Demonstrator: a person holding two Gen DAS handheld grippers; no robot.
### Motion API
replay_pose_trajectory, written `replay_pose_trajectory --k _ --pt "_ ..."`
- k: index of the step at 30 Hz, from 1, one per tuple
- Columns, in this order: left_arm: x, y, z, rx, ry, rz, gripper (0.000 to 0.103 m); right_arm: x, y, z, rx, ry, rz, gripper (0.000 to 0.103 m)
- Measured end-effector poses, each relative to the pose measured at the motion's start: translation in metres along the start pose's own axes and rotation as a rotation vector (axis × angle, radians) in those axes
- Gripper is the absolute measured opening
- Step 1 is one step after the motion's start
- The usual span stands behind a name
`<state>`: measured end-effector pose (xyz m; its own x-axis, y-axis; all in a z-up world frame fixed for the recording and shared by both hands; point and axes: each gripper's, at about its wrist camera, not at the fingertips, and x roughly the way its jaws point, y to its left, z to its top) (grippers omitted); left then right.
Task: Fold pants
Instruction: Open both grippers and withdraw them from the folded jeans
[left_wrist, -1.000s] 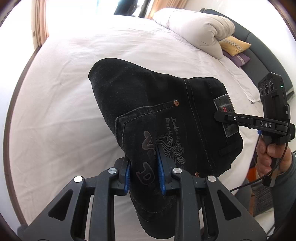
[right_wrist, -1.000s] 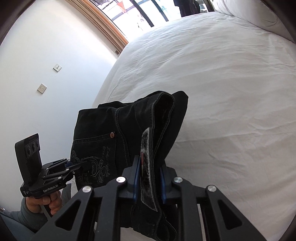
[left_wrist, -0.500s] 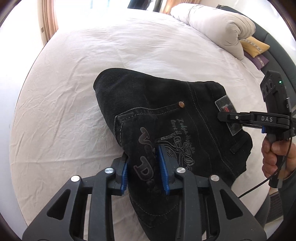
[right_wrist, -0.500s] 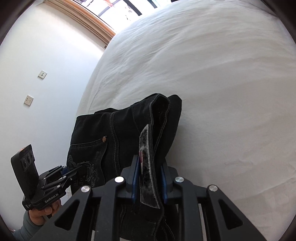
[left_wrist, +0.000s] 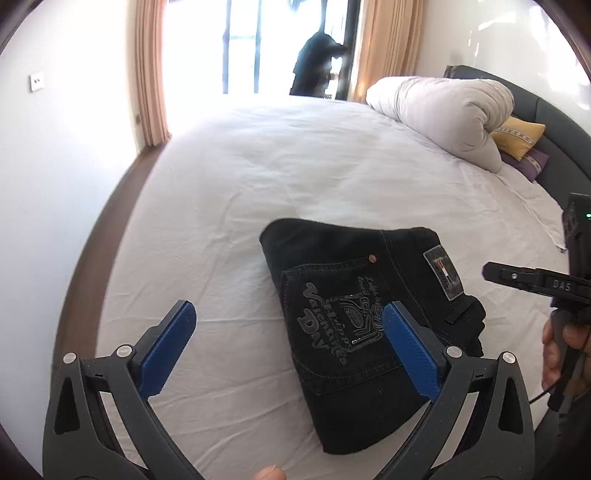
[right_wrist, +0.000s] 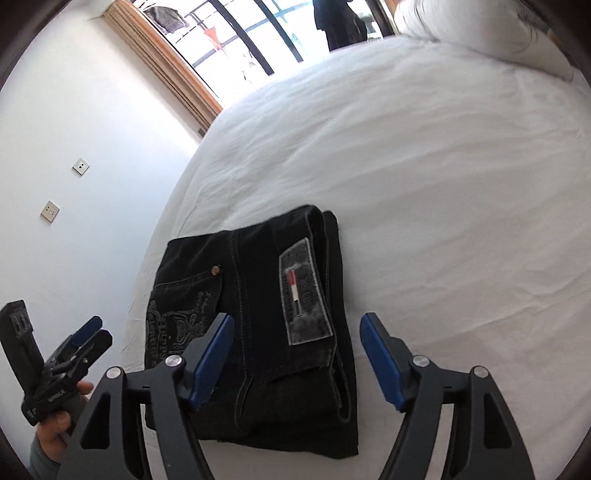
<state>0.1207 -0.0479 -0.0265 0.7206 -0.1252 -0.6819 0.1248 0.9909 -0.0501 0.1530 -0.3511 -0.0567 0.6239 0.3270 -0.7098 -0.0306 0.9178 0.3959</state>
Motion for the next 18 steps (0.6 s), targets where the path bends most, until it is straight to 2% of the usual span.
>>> replay_pose_trajectory --k 5,8,10,13,15,18 --pt "-0.093 -0.014 0.007 0.009 -0.237 0.165 0.103 -0.092 0.056 -0.019 -0.158 -0.294 -0.128 0.102" --pt "-0.164 -0.024 0.001 -0.014 -0.411 0.244 0.103 -0.135 0.083 -0.031 -0.217 -0.425 -0.159 0.103" --pt "-0.201 -0.029 -0.003 -0.016 -0.473 0.259 0.103 -0.159 0.094 -0.038 -0.211 -0.459 -0.151 0.103" --pt "-0.242 -0.030 -0.001 0.015 -0.464 0.237 0.103 -0.186 0.106 -0.045 -0.199 -0.485 -0.133 0.103" --pt "-0.257 -0.031 0.000 0.026 -0.449 0.221 0.103 -0.200 0.114 -0.049 -0.212 -0.506 -0.151 0.103" --pt "-0.267 -0.028 0.001 0.006 -0.352 0.154 0.103 -0.218 0.128 -0.056 -0.241 -0.507 -0.178 0.103"
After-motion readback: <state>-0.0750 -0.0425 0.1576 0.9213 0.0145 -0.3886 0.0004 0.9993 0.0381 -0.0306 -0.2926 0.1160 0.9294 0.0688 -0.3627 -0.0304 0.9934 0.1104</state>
